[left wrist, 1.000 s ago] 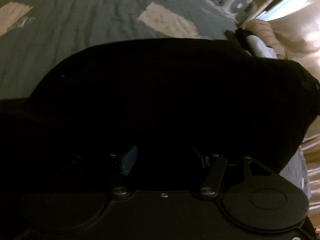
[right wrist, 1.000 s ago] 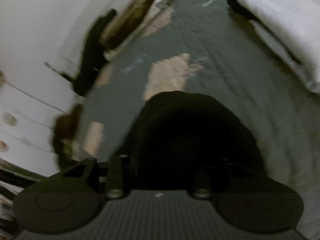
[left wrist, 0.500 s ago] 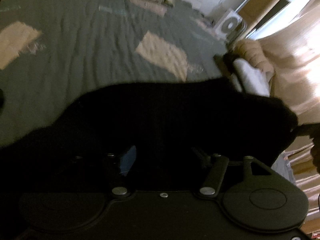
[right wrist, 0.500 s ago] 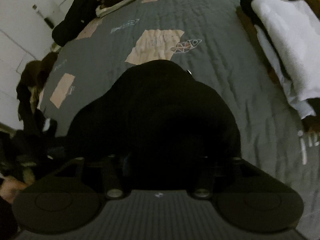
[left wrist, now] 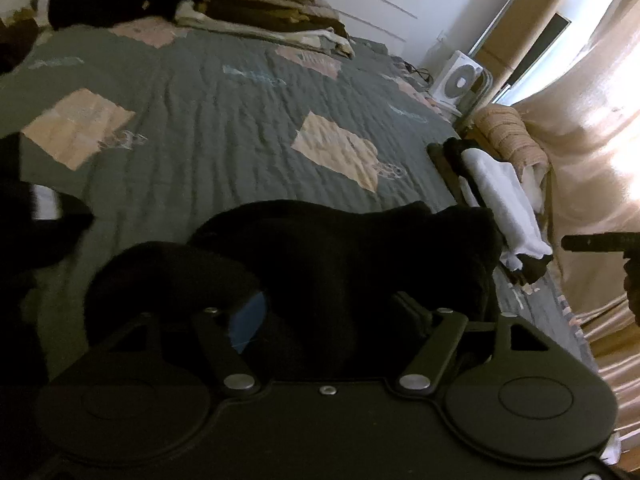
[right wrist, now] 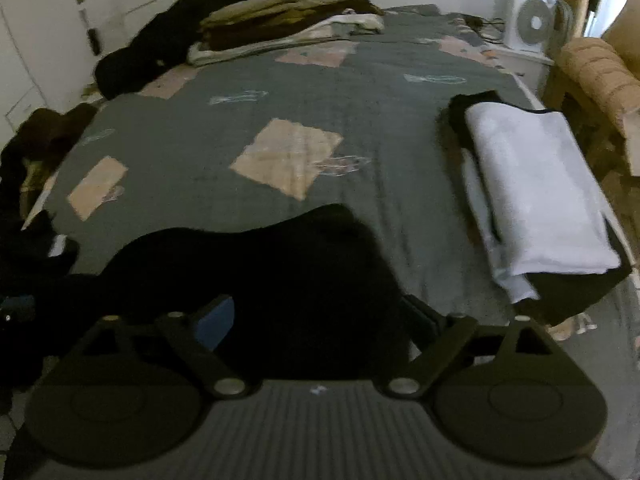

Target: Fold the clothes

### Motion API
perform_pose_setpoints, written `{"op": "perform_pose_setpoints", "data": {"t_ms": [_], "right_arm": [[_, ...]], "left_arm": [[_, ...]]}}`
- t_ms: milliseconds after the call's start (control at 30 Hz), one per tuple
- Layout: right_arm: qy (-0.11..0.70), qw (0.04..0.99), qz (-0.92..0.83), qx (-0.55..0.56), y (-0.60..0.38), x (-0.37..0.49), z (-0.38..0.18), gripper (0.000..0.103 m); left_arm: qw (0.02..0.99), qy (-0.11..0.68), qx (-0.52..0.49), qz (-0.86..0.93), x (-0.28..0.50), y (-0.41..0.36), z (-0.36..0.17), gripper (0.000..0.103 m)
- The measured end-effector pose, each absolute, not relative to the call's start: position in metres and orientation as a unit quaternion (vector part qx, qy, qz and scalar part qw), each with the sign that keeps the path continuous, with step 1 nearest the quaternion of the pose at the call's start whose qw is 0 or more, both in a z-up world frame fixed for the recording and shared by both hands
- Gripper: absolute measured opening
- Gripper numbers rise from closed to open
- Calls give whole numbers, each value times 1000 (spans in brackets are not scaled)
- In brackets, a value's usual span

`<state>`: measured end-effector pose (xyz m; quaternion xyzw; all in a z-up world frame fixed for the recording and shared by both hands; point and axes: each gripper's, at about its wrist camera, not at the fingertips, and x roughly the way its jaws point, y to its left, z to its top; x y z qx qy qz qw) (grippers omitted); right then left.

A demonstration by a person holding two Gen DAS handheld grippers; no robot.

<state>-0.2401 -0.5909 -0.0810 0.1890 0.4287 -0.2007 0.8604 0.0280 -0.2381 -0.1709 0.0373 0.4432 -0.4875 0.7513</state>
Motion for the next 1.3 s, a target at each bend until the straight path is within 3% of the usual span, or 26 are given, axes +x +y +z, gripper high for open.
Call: {"op": "perform_pose_setpoints", "data": {"t_ms": [333, 600, 667, 700, 733, 800, 933, 1167, 1300], "right_arm": [[385, 862, -151, 292, -535, -246, -100, 90], [377, 869, -128, 293, -514, -223, -83, 90], [380, 869, -127, 290, -511, -220, -82, 90], [383, 868, -128, 290, -511, -220, -82, 90], [386, 866, -131, 291, -511, -219, -83, 90], [392, 861, -136, 294, -513, -218, -86, 90], [399, 852, -147, 307, -519, -215, -91, 90], [382, 859, -139, 310, -523, -203, -87, 90], [371, 864, -130, 314, -525, -195, -84, 90]], "left_arm": [[810, 404, 113, -409, 10, -187, -159, 81], [802, 388, 159, -425, 24, -237, -194, 81], [798, 395, 150, -429, 36, -246, -206, 73], [793, 403, 141, -435, 42, -249, -211, 54], [788, 409, 132, -440, 49, -251, -215, 27], [784, 415, 121, -446, 59, -254, -218, 10], [779, 402, 100, -471, 76, -255, -200, 6], [811, 319, 51, -487, 118, -251, -120, 6], [819, 317, 47, -476, 148, -259, -105, 6]]}}
